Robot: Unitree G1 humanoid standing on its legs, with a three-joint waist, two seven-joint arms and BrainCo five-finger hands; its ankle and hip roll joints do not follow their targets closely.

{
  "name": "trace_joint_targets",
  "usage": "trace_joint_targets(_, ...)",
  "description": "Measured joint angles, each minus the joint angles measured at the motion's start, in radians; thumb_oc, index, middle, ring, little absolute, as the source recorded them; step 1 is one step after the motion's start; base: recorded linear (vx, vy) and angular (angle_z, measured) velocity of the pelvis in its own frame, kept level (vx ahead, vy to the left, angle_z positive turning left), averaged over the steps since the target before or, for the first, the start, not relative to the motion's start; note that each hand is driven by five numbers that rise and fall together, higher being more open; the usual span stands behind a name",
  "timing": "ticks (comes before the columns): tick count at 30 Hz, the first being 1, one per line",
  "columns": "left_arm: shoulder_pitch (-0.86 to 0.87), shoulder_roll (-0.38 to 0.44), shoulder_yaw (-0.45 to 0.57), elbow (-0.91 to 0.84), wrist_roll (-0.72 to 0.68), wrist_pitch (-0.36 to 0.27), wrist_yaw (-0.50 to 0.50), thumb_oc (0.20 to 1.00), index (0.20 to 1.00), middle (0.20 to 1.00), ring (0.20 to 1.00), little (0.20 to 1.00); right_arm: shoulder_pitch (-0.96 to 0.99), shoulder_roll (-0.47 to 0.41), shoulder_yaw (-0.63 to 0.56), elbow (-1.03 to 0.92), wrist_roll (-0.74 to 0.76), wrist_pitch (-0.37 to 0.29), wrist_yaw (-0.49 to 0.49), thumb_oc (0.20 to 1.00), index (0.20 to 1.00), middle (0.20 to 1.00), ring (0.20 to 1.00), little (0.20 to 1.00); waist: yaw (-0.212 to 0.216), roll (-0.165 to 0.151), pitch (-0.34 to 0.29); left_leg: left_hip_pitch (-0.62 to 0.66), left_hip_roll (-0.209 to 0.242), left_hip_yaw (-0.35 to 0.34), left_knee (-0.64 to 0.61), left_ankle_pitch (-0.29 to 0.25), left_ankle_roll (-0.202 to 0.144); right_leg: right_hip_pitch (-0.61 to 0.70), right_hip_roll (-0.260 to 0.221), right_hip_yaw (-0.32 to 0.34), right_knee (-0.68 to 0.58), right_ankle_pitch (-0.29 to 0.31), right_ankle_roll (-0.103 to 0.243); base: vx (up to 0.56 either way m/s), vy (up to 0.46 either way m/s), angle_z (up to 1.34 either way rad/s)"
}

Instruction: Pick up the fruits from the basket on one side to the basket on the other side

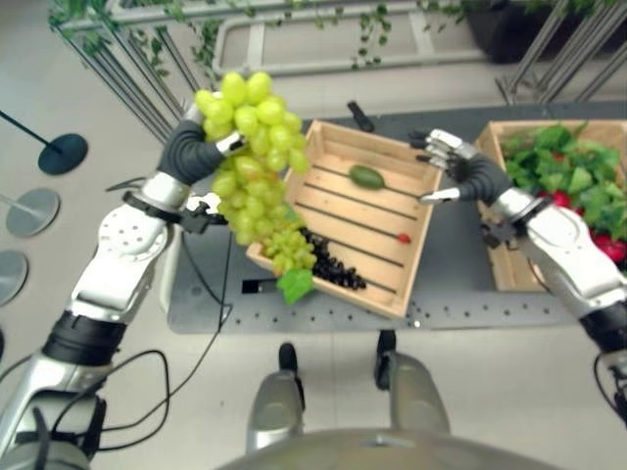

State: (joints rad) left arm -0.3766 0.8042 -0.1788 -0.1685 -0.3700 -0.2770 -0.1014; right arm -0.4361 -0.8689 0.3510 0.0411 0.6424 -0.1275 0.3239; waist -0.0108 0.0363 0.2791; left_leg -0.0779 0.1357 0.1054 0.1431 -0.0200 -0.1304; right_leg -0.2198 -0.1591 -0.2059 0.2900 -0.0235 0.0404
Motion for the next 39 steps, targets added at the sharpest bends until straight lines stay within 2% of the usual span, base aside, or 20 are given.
trace_joint_targets(6, -0.006, 0.000, -0.065, 0.000, -0.007, 0.001, -0.030, 0.200, 0.200, 0.200, 0.200, 0.200, -0.014, 0.068, 0.096, -0.006, 0.063, 0.038, 0.047, 1.000, 1.000, 1.000, 1.000, 1.000, 0.000, -0.032, -0.064, 0.049, 0.002, 0.005, -0.032, 0.001, 0.001, 0.046, 0.004, 0.000, -0.027, 0.000, 0.008, 0.06, -0.001, 0.00)
trace_joint_targets(9, -0.006, -0.004, -0.088, 0.001, -0.007, 0.002, -0.038, 0.200, 0.200, 0.200, 0.200, 0.200, -0.025, 0.082, 0.122, -0.017, 0.082, 0.055, 0.062, 1.000, 1.000, 1.000, 1.000, 1.000, -0.001, -0.036, -0.089, 0.063, 0.003, 0.005, -0.049, 0.003, 0.003, 0.064, 0.007, -0.003, -0.049, 0.007, 0.011, 0.03, -0.006, 0.01)
trace_joint_targets(14, -0.029, -0.013, -0.143, 0.016, -0.007, 0.005, -0.056, 0.200, 0.200, 0.200, 0.200, 0.200, -0.065, 0.173, 0.215, -0.026, 0.146, 0.087, 0.084, 1.000, 1.000, 1.000, 1.000, 1.000, -0.002, -0.042, -0.143, 0.095, 0.005, 0.018, -0.079, 0.011, 0.004, 0.097, 0.020, -0.002, -0.094, 0.024, 0.013, 0.04, -0.005, -0.05)
trace_joint_targets(15, -0.051, -0.021, -0.171, 0.041, -0.007, 0.008, -0.057, 0.200, 0.200, 0.200, 0.200, 0.200, -0.072, 0.213, 0.247, -0.025, 0.162, 0.095, 0.086, 1.000, 1.000, 1.000, 1.000, 1.000, -0.001, -0.041, -0.159, 0.104, 0.008, 0.024, -0.086, 0.011, 0.004, 0.105, 0.022, 0.001, -0.104, 0.026, 0.015, 0.04, -0.001, -0.06)
trace_joint_targets(17, -0.078, -0.025, -0.203, 0.049, -0.008, 0.008, -0.058, 0.200, 0.200, 0.200, 0.200, 0.200, -0.081, 0.264, 0.278, -0.028, 0.176, 0.099, 0.089, 1.000, 1.000, 1.000, 1.000, 1.000, -0.002, -0.043, -0.169, 0.115, 0.005, 0.029, -0.091, 0.011, 0.004, 0.114, 0.024, 0.005, -0.112, 0.029, 0.017, 0.04, -0.002, -0.07)
trace_joint_targets(21, -0.102, -0.045, -0.241, 0.057, -0.011, 0.008, -0.063, 0.200, 0.200, 0.200, 0.200, 0.200, -0.092, 0.314, 0.311, -0.024, 0.177, 0.115, 0.088, 1.000, 1.000, 1.000, 1.000, 1.000, -0.002, -0.047, -0.187, 0.138, 0.005, 0.031, -0.102, 0.012, 0.004, 0.141, 0.028, 0.004, -0.133, 0.035, 0.020, 0.05, -0.001, 0.00)
trace_joint_targets(29, -0.149, -0.103, -0.311, 0.076, -0.011, 0.009, -0.074, 0.200, 0.200, 0.200, 0.200, 0.200, -0.093, 0.346, 0.361, -0.037, 0.209, 0.148, 0.123, 1.000, 1.000, 1.000, 1.000, 1.000, -0.007, -0.058, -0.218, 0.155, 0.006, 0.037, -0.115, 0.012, 0.004, 0.153, 0.031, 0.007, -0.140, 0.035, 0.020, 0.02, -0.001, -0.02)
trace_joint_targets(33, -0.149, -0.128, -0.319, 0.076, -0.011, 0.009, -0.083, 0.200, 0.200, 0.200, 0.200, 0.200, -0.092, 0.355, 0.370, -0.040, 0.216, 0.156, 0.133, 1.000, 1.000, 1.000, 1.000, 1.000, -0.027, -0.061, -0.226, 0.156, 0.006, 0.038, -0.115, 0.012, 0.004, 0.153, 0.031, 0.007, -0.140, 0.035, 0.020, 0.00, 0.000, 0.00)
trace_joint_targets(39, -0.149, -0.165, -0.320, 0.079, -0.005, 0.009, -0.095, 0.200, 0.200, 0.200, 0.200, 0.200, -0.091, 0.359, 0.372, -0.043, 0.221, 0.157, 0.146, 1.000, 1.000, 1.000, 1.000, 1.000, -0.030, -0.058, -0.230, 0.170, 0.009, 0.057, -0.122, 0.012, 0.004, 0.156, 0.036, 0.023, -0.148, 0.039, 0.021, 0.01, -0.005, -0.09)
